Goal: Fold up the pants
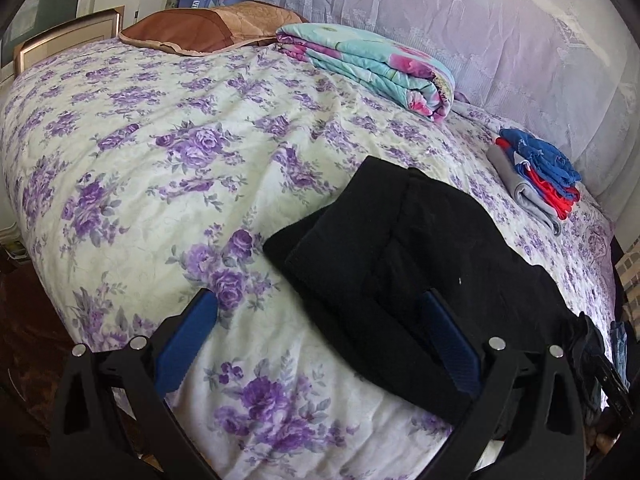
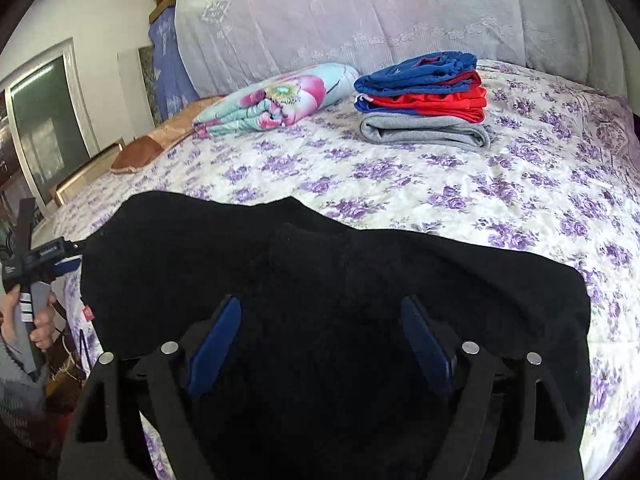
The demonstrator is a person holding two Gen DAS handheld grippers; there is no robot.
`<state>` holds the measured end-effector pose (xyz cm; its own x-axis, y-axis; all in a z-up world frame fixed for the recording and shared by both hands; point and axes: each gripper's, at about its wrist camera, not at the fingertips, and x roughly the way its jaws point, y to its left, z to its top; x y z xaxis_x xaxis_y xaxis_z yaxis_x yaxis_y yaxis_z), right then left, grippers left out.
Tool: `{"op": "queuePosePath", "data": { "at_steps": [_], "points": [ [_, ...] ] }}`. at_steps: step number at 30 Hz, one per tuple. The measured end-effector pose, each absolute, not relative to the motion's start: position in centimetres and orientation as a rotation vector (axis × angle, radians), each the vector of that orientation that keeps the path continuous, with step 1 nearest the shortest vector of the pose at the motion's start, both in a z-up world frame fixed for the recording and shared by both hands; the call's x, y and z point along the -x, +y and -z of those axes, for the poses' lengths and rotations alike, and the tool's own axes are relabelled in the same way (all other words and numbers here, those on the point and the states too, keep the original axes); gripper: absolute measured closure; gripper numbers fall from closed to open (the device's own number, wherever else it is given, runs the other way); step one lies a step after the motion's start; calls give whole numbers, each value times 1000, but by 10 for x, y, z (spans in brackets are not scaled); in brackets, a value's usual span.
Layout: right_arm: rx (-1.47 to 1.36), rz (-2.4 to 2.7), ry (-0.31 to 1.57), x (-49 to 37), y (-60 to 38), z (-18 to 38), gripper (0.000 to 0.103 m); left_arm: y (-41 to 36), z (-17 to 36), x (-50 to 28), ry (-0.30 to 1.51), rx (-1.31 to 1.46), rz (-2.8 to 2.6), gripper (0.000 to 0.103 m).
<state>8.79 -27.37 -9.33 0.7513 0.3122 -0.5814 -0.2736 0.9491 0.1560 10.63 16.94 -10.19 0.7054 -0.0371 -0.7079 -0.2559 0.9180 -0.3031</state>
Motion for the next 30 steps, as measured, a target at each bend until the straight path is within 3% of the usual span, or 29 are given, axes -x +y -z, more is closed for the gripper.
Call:
{"op": "queuePosePath", "data": {
  "at_steps": [11, 12, 15, 21, 30],
  "points": [
    [-204, -195, 549, -63, -339, 71, 14, 187, 108, -130, 747, 574, 14, 6],
    [-219, -188, 542, -61, -345, 69, 14, 189, 107, -129, 740, 586, 23, 8],
    [-252, -159, 526, -57, -360, 67, 12, 199, 110, -127, 733, 624, 25, 37],
    [-319, -122, 521, -51, -384, 72, 12, 209, 111, -123, 727, 682, 48, 51],
    [-420, -104, 536, -47, -409, 88, 12, 208, 114, -118, 747, 740, 102, 52]
  ]
}}
